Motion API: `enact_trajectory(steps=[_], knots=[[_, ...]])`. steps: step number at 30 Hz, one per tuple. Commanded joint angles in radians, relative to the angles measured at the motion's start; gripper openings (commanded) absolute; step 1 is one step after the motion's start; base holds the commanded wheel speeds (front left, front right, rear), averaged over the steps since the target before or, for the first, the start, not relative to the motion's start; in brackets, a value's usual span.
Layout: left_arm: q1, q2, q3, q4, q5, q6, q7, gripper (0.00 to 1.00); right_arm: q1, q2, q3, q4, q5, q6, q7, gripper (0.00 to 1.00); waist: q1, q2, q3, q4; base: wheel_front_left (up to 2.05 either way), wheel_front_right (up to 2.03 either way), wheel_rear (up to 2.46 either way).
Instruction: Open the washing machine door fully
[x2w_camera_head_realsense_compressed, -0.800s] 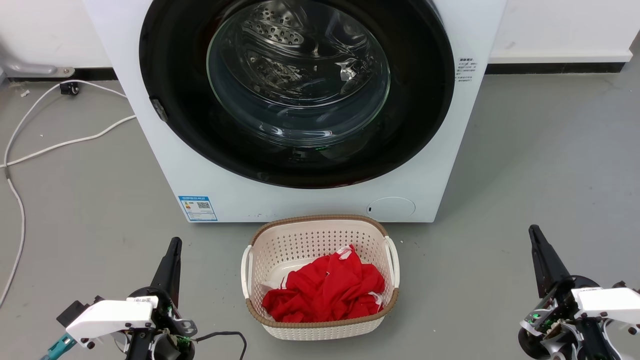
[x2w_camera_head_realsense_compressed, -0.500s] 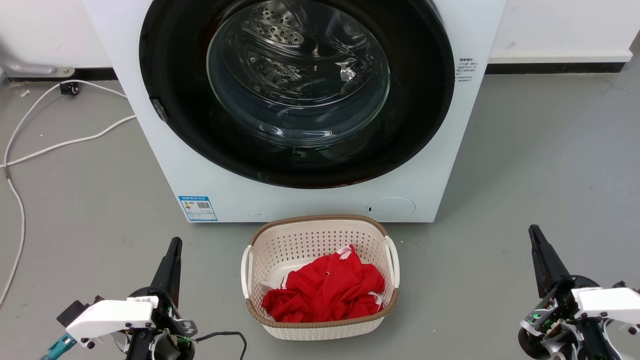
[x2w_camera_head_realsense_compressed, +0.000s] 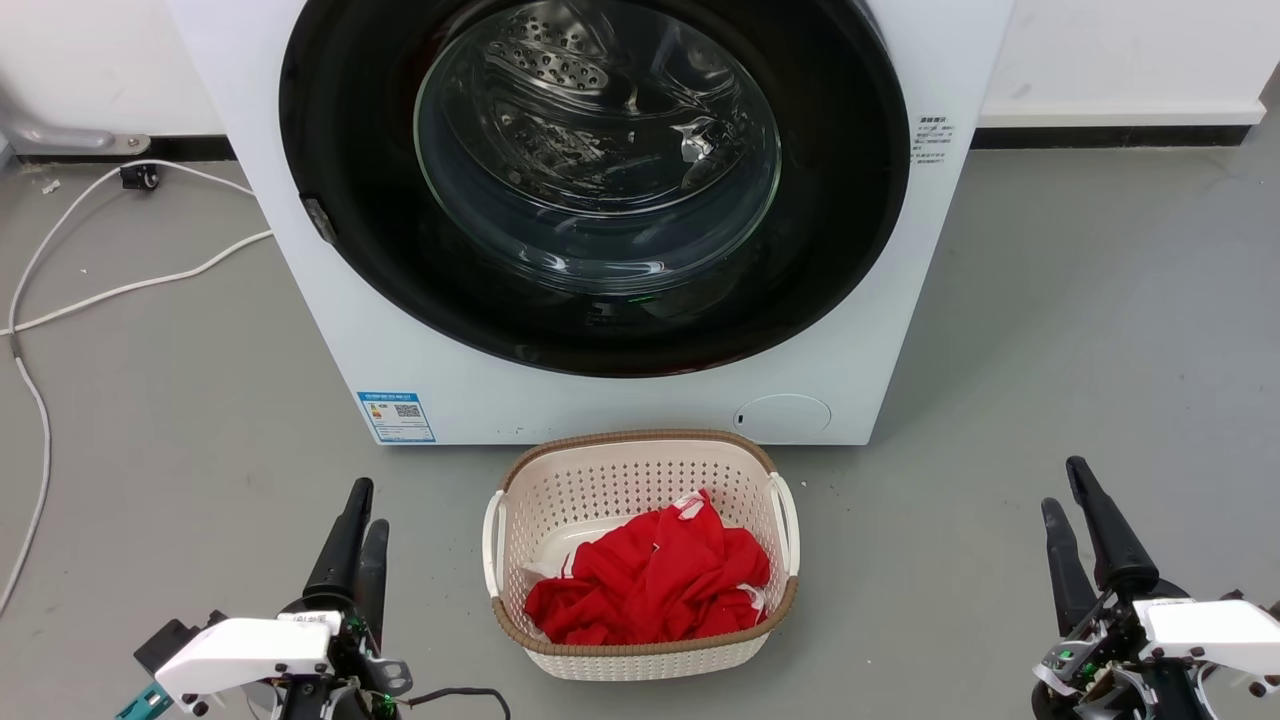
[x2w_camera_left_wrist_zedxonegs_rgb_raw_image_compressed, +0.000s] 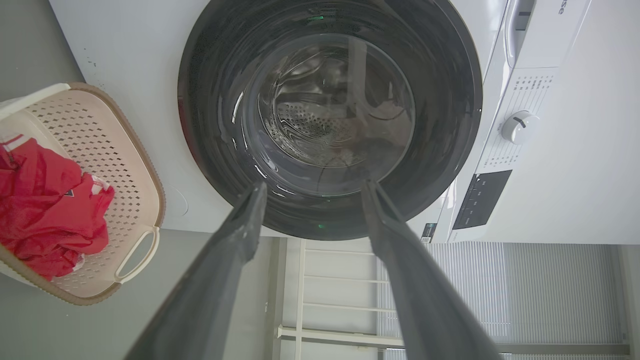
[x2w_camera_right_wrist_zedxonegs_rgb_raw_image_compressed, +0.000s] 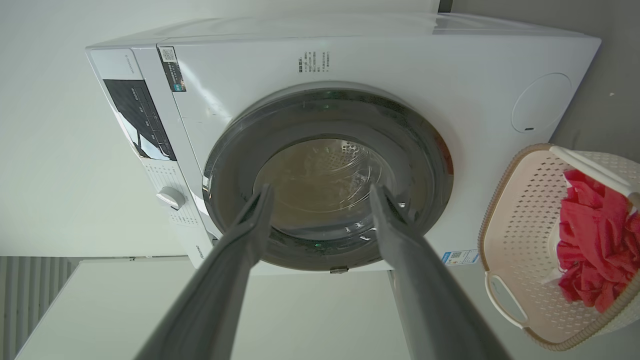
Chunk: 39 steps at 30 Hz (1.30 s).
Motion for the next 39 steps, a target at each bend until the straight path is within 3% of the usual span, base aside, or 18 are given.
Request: enact_trajectory(steps=[1,7,15,24,39], knots=[[-0.021,0.007,-0.010,-0.025,0.015,-0.001,-0.011,1.00,-0.014,-0.002,0.003,-0.027,-0.008,0.000,-0.010,1.00,0.0000,-0.0001,0.000,0.000,0.00,0.00,0.00],[-0.020,0.007,-0.012,-0.056,0.080,-0.002,-0.041,1.00,-0.006,-0.001,0.010,-0.052,-0.069,0.000,-0.038,1.00,0.0000,-0.0001,-0.002,0.003,0.00,0.00,0.00],[-0.023,0.004,-0.011,-0.118,0.276,-0.002,-0.080,1.00,0.002,0.000,0.034,-0.117,-0.373,0.000,-0.076,1.00,0.0000,-0.0001,-0.005,0.007,0.00,0.00,0.00],[-0.029,0.003,-0.021,-0.163,0.476,-0.002,-0.112,1.00,0.016,0.001,0.049,-0.167,-0.616,0.000,-0.107,1.00,0.0000,-0.0001,-0.007,0.009,0.00,0.00,0.00],[-0.031,0.023,-0.068,-0.152,0.805,-0.002,-0.164,1.00,0.055,0.002,0.054,-0.191,-0.921,0.000,-0.138,1.00,0.0000,-0.0001,-0.011,0.012,0.00,0.00,0.00]])
